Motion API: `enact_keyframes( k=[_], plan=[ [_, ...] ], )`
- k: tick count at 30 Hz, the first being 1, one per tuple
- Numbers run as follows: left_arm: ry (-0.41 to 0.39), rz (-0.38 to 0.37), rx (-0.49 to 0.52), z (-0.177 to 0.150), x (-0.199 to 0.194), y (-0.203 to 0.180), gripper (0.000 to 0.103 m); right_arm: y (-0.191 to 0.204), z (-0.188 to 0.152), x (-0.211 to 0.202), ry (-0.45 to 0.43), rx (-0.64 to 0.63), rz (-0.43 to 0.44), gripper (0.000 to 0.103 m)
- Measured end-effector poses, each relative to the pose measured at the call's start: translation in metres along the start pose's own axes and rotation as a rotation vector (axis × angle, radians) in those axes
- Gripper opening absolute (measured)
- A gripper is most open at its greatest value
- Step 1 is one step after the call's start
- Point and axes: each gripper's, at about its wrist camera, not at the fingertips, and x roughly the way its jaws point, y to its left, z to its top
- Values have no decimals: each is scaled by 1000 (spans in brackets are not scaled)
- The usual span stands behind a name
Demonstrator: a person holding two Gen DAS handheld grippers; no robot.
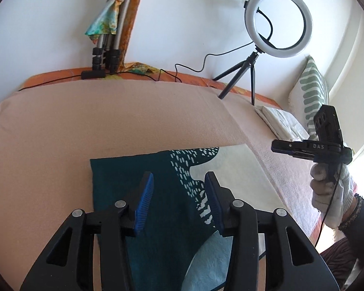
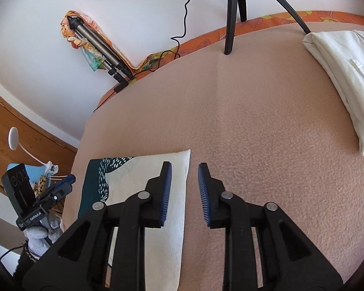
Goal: Fold small clothes
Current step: 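Move both tools to the edges of the folded shirt, then grasp the green edge with the left tool while the right tool grasps the cream edge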
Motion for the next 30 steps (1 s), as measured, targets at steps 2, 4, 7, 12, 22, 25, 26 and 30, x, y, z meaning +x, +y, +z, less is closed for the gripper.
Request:
enact_keyframes(
  k=[2, 4, 7, 12, 22, 25, 26, 30],
  plan=[
    [2, 5, -59, -1, -5, 19, 49, 5, -11, -8, 15, 5, 20, 42],
    [13, -21, -139, -2, -7, 39, 51, 8, -24, -12, 38, 13, 32, 42],
    [27, -34, -240, -4, -4, 64, 52, 10, -48, -14, 84, 29, 46, 42],
    [54, -90, -410, -9, 4, 97, 52, 8, -78, -14, 133, 64, 63, 43],
    [100, -139, -528, -8, 32, 117, 54, 0, -106, -13, 155, 127, 123, 58],
    [103, -156, -530, -8, 39, 118, 54, 7, -108, -10, 156, 106, 133, 58],
    [97, -153, -525, -6, 41, 117, 54, 11, -108, -7, 159, 92, 133, 58],
    [97, -176, -500, -1, 50, 111, 54, 28, -107, 4, 160, 41, 136, 58]
  ],
)
